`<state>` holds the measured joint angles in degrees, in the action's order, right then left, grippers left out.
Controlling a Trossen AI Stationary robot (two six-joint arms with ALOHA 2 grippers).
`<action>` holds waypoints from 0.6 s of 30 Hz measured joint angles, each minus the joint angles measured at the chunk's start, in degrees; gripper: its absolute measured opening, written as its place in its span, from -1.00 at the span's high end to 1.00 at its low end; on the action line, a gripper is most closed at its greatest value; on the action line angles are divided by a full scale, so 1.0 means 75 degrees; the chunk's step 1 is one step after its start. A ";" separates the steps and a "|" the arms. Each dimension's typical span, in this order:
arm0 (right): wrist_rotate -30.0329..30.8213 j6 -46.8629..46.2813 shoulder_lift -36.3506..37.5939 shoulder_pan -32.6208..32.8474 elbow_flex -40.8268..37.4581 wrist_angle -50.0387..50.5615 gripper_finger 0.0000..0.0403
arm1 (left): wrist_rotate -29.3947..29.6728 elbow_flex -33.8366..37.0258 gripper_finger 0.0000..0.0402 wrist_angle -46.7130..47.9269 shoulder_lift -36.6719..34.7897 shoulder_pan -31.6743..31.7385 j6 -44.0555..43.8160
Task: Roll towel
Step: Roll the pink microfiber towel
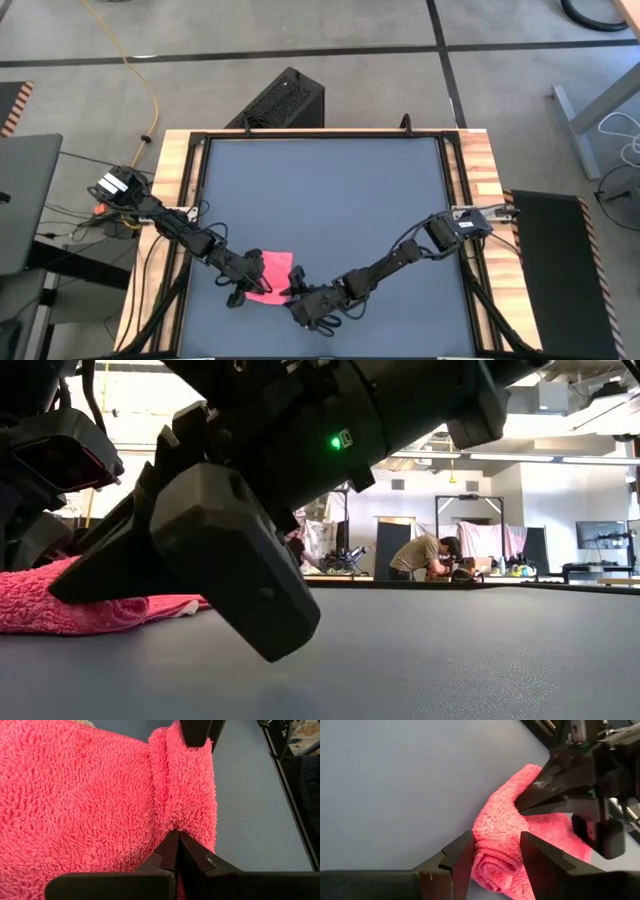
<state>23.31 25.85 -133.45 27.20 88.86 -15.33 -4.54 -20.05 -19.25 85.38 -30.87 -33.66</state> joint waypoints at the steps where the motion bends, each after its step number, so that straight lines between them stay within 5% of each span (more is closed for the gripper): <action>1: -0.0003 0.0005 0.0000 0.0000 0.0000 0.0008 0.05 | -0.0001 0.0000 1.00 0.0000 0.0000 0.0001 0.0007; 11: -0.0205 -0.0489 0.0000 -0.0217 0.0000 0.0399 0.07 | -0.0146 0.0012 1.00 -0.0155 -0.0093 0.0009 0.0112; 18: -0.0360 -0.1389 0.0003 -0.0365 0.0000 0.0701 0.30 | -0.0155 0.0017 1.00 0.0181 -0.0488 0.0003 0.0238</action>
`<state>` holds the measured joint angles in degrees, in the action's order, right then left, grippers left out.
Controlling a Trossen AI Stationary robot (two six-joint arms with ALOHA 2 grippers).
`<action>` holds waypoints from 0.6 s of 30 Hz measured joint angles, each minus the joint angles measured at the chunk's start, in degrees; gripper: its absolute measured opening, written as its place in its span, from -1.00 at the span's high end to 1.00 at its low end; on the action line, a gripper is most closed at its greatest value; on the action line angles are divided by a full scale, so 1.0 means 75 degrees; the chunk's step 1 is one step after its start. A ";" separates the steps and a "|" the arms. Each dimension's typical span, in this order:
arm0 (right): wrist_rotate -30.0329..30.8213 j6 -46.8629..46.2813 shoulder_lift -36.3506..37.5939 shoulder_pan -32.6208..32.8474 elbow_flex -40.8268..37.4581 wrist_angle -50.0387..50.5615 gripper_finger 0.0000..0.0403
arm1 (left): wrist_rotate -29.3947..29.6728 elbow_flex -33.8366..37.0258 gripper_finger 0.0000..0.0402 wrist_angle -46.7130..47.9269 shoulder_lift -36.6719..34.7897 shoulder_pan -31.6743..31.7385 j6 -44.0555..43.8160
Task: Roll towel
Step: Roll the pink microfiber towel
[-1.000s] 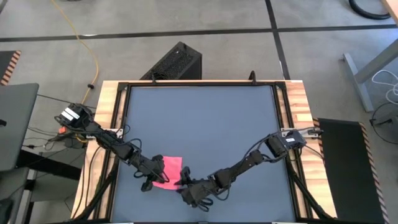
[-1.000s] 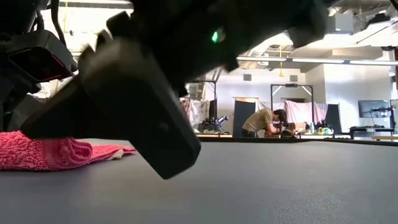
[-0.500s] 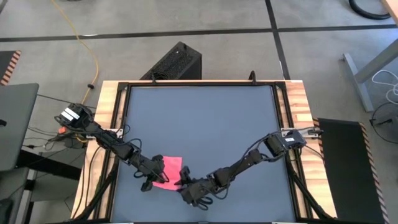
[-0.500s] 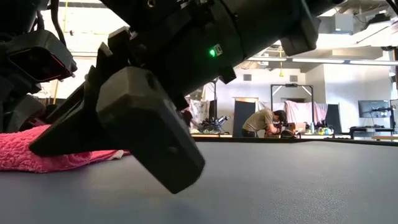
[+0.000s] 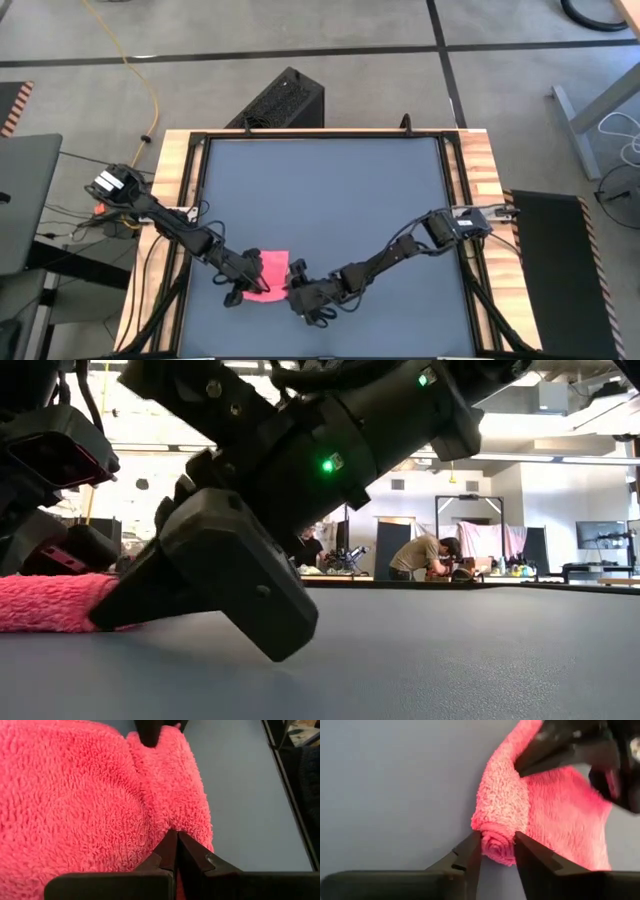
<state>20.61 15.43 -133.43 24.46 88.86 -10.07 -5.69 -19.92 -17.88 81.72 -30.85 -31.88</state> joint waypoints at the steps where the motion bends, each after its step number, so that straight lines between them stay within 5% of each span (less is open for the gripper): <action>1: -0.0055 -0.0139 0.0000 -0.0021 0.0000 0.0052 0.36 | 0.0034 -0.0002 1.00 0.0069 -0.0069 0.0000 0.0012; 9: -0.0389 -0.0885 0.0015 -0.0136 0.0000 -0.0050 0.85 | 0.0160 -0.0003 1.00 0.0192 -0.0389 0.0000 0.0164; 18: -0.2125 -0.3204 0.0017 -0.0498 0.0000 -0.0178 0.88 | 0.0447 -0.0003 1.00 0.0122 -0.0490 -0.0006 0.0827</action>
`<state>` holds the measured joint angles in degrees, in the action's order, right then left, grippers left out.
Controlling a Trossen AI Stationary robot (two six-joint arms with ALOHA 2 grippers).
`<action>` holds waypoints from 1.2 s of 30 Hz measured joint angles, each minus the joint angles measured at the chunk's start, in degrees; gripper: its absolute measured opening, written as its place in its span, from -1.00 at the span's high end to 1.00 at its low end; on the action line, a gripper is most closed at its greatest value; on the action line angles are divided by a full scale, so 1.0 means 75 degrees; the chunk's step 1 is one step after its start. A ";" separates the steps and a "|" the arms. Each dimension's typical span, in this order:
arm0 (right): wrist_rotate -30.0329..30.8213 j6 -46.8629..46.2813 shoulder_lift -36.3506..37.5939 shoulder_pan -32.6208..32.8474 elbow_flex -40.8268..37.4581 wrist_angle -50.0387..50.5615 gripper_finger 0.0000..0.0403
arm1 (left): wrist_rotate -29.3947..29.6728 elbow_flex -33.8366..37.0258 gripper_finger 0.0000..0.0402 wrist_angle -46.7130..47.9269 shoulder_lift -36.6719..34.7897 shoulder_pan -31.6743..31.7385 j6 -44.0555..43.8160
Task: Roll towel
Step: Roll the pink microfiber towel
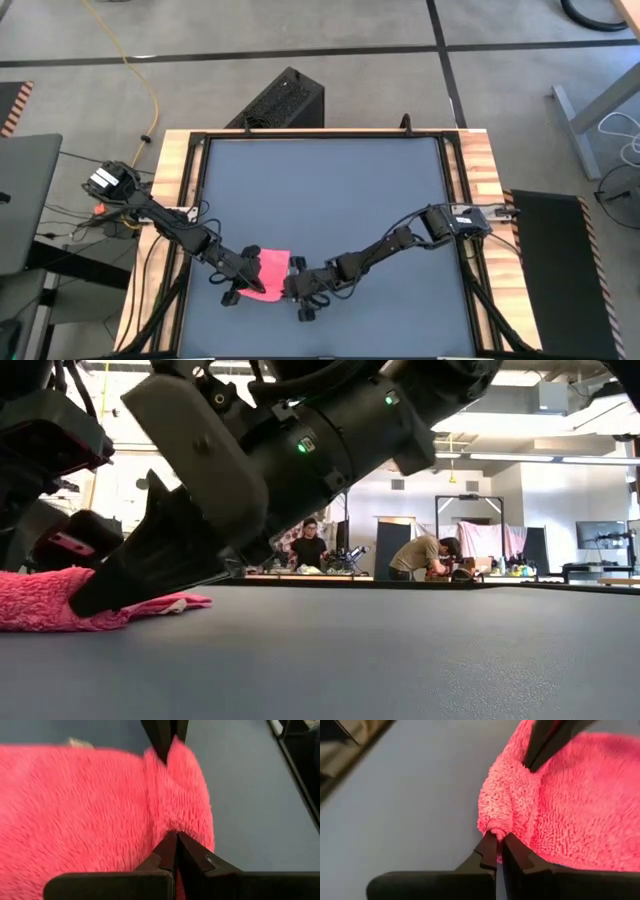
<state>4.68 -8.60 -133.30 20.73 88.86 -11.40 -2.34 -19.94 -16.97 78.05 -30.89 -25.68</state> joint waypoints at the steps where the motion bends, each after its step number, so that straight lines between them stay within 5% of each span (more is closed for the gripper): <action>1: -0.0148 -0.0261 0.0006 -0.0041 0.0000 0.0021 0.88 | 0.0062 0.0000 1.00 -0.0010 -0.0058 0.0002 0.0071; 9: -0.0284 -0.1758 0.0006 -0.0078 -0.0073 -0.0035 0.85 | 0.0761 -0.0011 1.00 0.1281 -0.1294 -0.0009 0.0373; 15: -0.0337 -0.3030 0.0009 -0.0072 -0.0734 -0.1398 0.84 | 0.1224 -0.0001 1.00 0.2475 -0.1662 -0.0191 0.0125; 24: -0.0320 -0.4527 0.0033 -0.0084 -0.1164 -0.2272 0.84 | 0.1244 0.0490 1.00 0.2180 -0.1514 -0.0428 -0.0609; 36: -0.0144 -0.6364 0.0050 0.0133 -0.1399 -0.1739 0.84 | 0.0910 0.0493 1.00 0.2131 -0.1511 -0.0644 -0.0942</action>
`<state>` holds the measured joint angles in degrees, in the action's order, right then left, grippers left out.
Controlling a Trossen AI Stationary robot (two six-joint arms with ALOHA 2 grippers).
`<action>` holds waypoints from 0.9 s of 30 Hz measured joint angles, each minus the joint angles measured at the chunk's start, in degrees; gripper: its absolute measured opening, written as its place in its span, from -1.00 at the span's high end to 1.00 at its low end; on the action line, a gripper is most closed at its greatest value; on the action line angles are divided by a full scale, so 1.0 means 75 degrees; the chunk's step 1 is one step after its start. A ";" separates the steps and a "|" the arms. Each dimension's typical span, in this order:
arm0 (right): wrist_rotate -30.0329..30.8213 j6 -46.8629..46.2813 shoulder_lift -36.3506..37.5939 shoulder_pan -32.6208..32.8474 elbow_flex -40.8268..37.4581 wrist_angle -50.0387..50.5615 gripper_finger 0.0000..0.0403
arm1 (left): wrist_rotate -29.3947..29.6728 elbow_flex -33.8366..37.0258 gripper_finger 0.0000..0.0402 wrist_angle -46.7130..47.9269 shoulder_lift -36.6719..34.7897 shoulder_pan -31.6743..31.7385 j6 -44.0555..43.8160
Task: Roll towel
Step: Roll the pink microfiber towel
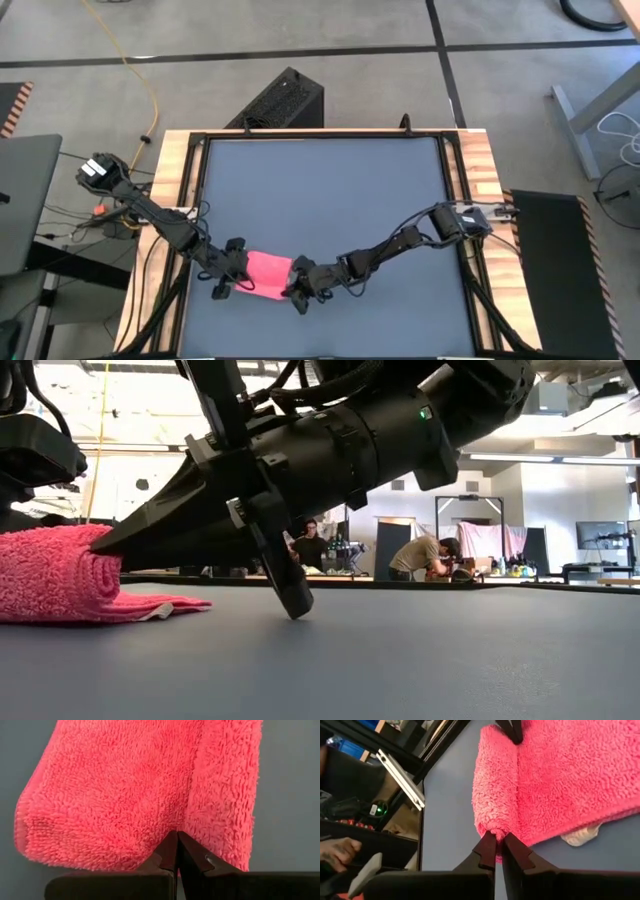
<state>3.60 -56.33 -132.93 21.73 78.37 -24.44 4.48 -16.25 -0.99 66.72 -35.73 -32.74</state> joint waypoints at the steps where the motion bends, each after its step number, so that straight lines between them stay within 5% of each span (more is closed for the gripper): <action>1: 0.0000 -0.0057 0.0000 0.0023 0.0000 0.0046 0.84 | 0.0013 0.0000 1.00 -0.0009 0.0000 0.0006 -0.0002; 17: 0.0113 -0.0724 0.0024 0.0036 0.0009 0.0658 0.86 | 0.0971 0.0014 1.00 -0.0700 -0.1854 -0.0272 0.1295; 27: 0.0286 -0.0660 0.0024 0.0042 0.0009 0.0658 0.86 | 0.0488 0.0006 0.81 -0.2461 -0.1023 -0.0810 0.3115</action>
<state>5.74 -61.28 -132.75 22.04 78.43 -19.51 8.14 -16.21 -19.45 59.05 -41.80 -9.38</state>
